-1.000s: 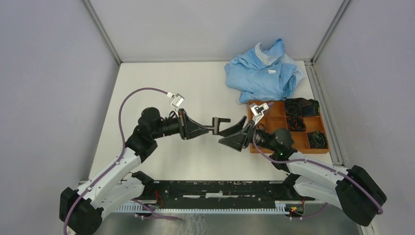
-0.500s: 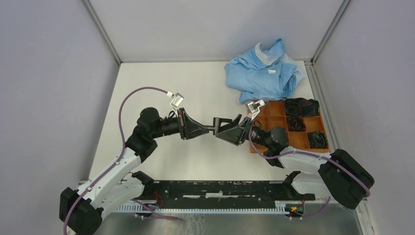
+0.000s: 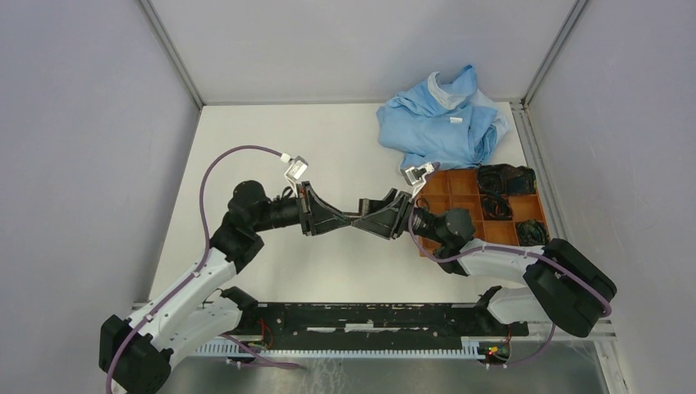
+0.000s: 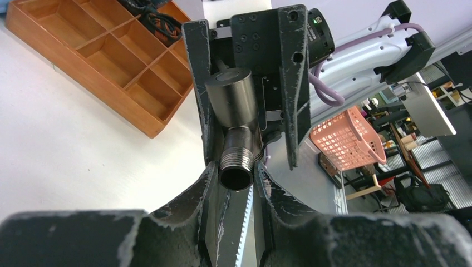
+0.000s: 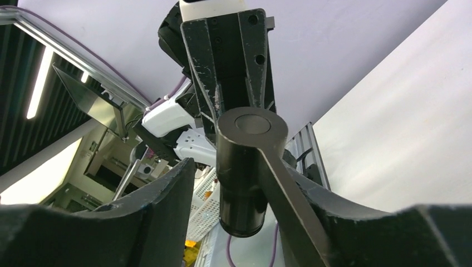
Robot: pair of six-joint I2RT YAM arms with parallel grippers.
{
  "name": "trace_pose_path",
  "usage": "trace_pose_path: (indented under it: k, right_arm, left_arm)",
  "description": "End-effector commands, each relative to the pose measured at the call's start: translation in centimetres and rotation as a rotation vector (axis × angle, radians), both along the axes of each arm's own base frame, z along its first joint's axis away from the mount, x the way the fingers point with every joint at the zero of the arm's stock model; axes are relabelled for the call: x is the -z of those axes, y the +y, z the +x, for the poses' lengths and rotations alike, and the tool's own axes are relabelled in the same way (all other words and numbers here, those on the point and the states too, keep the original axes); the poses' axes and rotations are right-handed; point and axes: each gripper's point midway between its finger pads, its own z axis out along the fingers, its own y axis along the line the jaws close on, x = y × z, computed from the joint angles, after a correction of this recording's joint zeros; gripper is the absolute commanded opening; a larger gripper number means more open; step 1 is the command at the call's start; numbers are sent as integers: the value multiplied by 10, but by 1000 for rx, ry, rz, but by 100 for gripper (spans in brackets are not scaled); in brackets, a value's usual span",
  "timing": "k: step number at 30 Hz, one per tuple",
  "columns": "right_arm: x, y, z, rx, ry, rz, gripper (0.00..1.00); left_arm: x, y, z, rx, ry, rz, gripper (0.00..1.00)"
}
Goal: Install the water faucets
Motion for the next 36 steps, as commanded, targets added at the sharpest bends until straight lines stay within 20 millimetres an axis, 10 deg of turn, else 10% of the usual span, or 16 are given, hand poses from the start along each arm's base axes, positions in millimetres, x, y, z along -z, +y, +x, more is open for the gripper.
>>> trace_pose_path:
  k: [1, 7, 9, 13, 16, 25, 36]
  right_arm:
    - [-24, 2, -8, -33, -76, 61, 52]
    - [-18, 2, -4, -23, -44, 52, 0]
    - [-16, 1, -6, -26, -40, 55, 0]
    - [-11, 0, -8, -28, -48, 42, 0]
    - [-4, 0, -9, -22, -68, 1, 0]
    - [20, 6, -4, 3, -167, -192, 0]
    - [7, 10, -10, -35, -260, -212, 0]
  left_arm:
    - [-31, 1, -7, 30, -80, -65, 2]
    - [-29, 2, -9, 28, -65, -51, 2]
    - [-25, 2, -9, 35, -52, -28, 2]
    - [-15, 7, -5, -2, -21, 64, 72]
    - [-21, 12, -6, -22, -51, 98, 92]
    - [-59, 6, -14, 52, -122, 21, 95]
    - [-41, -13, 6, 65, -7, 43, 90]
